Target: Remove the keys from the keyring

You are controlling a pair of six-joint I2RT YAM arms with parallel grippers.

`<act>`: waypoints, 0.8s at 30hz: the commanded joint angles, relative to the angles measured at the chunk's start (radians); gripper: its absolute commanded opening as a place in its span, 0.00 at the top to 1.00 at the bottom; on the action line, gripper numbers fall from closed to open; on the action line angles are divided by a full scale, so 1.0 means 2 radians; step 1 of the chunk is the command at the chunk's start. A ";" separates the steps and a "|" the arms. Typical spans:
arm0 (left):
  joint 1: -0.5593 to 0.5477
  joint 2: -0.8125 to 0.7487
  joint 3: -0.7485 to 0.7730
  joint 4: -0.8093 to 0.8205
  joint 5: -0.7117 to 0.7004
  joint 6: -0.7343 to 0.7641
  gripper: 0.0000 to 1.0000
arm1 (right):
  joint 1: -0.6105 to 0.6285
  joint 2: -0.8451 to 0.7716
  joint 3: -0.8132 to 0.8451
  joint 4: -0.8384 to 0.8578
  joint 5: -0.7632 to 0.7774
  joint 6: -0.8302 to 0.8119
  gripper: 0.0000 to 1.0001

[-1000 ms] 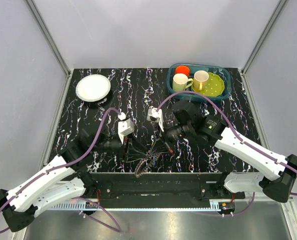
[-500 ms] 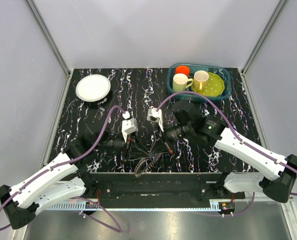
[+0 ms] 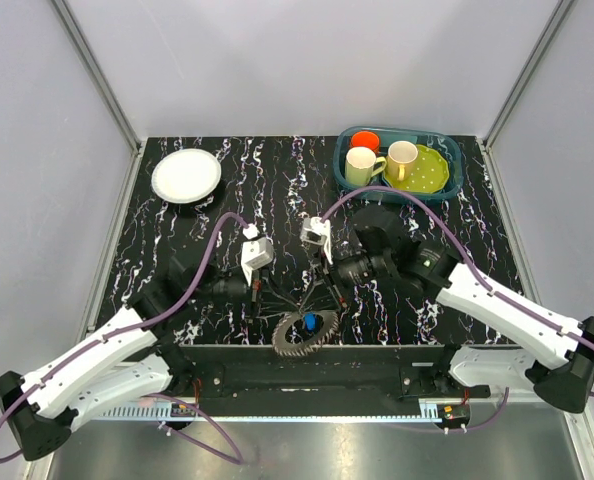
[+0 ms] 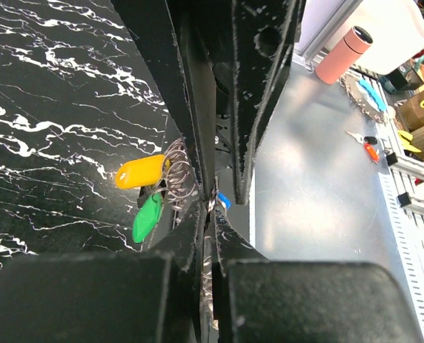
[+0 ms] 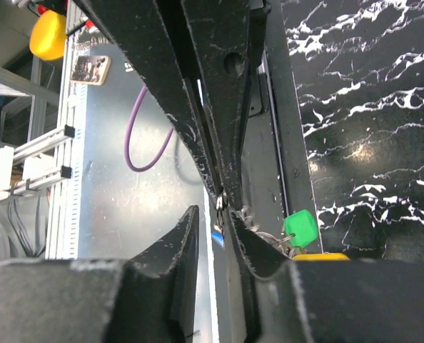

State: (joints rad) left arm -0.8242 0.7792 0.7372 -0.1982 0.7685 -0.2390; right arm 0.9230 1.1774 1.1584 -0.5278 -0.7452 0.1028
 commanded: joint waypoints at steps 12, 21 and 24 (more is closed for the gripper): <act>0.009 -0.077 -0.066 0.202 -0.085 -0.067 1.00 | 0.003 -0.181 -0.143 0.241 0.168 0.180 0.60; 0.009 -0.100 -0.099 0.319 -0.119 -0.125 1.00 | 0.003 -0.187 -0.208 0.376 0.153 0.230 0.59; 0.009 -0.110 -0.102 0.330 -0.137 -0.132 1.00 | 0.003 -0.181 -0.213 0.387 0.148 0.231 0.59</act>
State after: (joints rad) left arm -0.8108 0.6025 0.5278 0.2649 0.5678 -0.4568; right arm 0.9237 0.8104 0.7376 0.1116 -0.4435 0.5339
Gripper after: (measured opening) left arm 0.012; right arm 0.407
